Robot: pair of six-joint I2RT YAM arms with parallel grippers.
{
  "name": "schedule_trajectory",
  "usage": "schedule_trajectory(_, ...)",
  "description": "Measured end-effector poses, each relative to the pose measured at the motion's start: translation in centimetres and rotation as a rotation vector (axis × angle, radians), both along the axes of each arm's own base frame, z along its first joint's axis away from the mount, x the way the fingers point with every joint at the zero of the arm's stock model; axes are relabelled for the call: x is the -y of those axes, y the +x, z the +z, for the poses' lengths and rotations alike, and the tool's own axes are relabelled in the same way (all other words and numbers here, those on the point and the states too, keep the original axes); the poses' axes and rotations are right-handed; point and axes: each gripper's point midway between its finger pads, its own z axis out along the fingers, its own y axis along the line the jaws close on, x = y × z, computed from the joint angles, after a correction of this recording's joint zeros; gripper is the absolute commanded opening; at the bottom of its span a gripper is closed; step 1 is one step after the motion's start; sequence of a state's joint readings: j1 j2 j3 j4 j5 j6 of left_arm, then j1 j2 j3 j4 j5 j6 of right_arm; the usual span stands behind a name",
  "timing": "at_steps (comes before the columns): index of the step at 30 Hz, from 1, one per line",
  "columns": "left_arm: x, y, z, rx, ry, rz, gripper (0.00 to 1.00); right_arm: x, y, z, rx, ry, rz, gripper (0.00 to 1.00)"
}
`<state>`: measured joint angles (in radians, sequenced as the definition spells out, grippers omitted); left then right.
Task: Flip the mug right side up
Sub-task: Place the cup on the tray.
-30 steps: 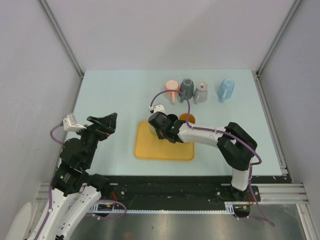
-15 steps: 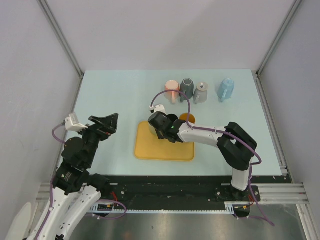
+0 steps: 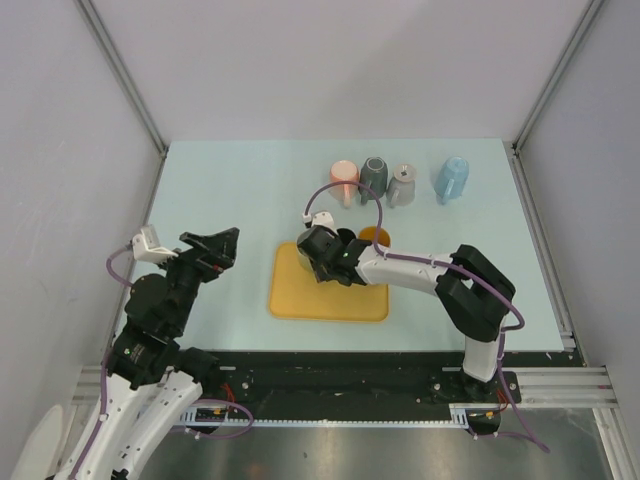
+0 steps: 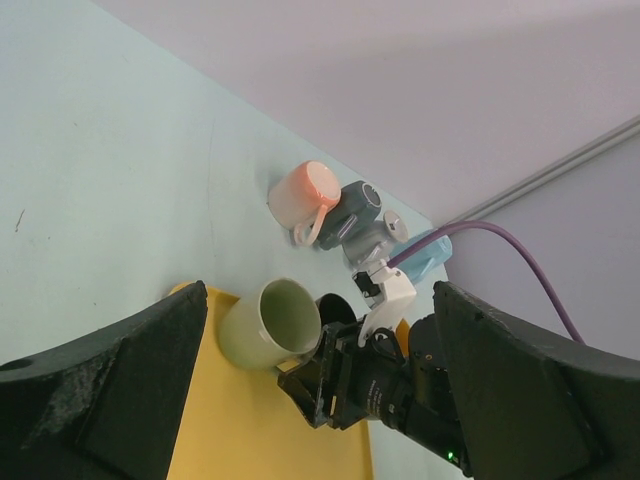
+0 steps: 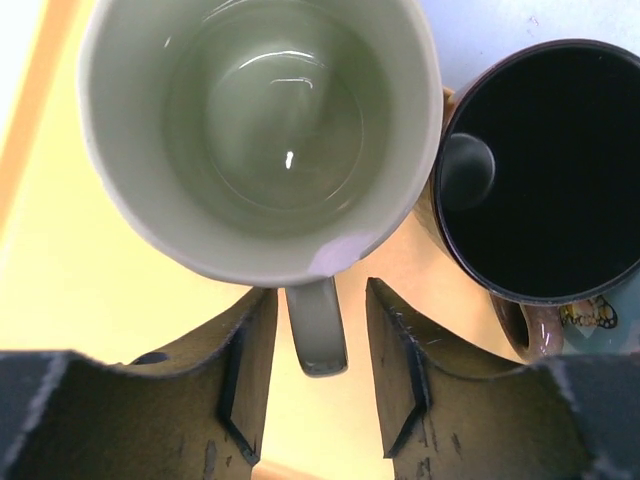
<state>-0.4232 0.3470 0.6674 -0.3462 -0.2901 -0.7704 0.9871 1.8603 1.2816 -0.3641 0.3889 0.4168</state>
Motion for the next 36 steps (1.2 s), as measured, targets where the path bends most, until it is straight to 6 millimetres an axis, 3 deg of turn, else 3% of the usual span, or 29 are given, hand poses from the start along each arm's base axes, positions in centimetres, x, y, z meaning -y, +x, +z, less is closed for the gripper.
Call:
schedule_trajectory(7, 0.1, 0.0, -0.1, -0.003, 0.001, -0.007, 0.98, 0.1, -0.6, 1.8, 0.016, 0.019, 0.000, 0.57)
schedule_trajectory(12, 0.4, 0.4, -0.5, -0.024, 0.003, -0.009, 0.98, -0.2, -1.4, 5.6, 0.062, 0.078, 0.016, 0.63)
schedule_trajectory(17, 0.8, 1.2, -1.7, -0.070, 0.023, -0.013, 0.98, 0.5, -3.0, 10.7, 0.120, 0.144, 0.035, 0.65)
schedule_trajectory(22, 1.6, 2.8, -3.7, -0.150, 0.059, -0.019, 0.98, 3.8, -4.0, 18.2, 0.228, 0.254, 0.017, 0.65)
schedule_trajectory(26, 2.8, 4.4, -4.8, -0.219, 0.090, -0.039, 0.98, 8.7, -2.1, 22.4, 0.303, 0.317, -0.091, 0.63)
schedule_trajectory(28, 3.4, 5.4, -5.0, -0.240, 0.104, -0.050, 0.98, 10.4, -1.1, 22.6, 0.315, 0.326, -0.138, 0.63)
schedule_trajectory(30, 3.8, 5.9, -5.4, -0.259, 0.116, -0.060, 0.98, 10.7, -1.1, 21.1, 0.292, 0.309, -0.138, 0.62)
schedule_trajectory(36, 3.9, 6.0, -5.5, -0.257, 0.124, -0.069, 0.98, 7.0, -4.0, 13.6, 0.145, 0.187, -0.002, 0.62)
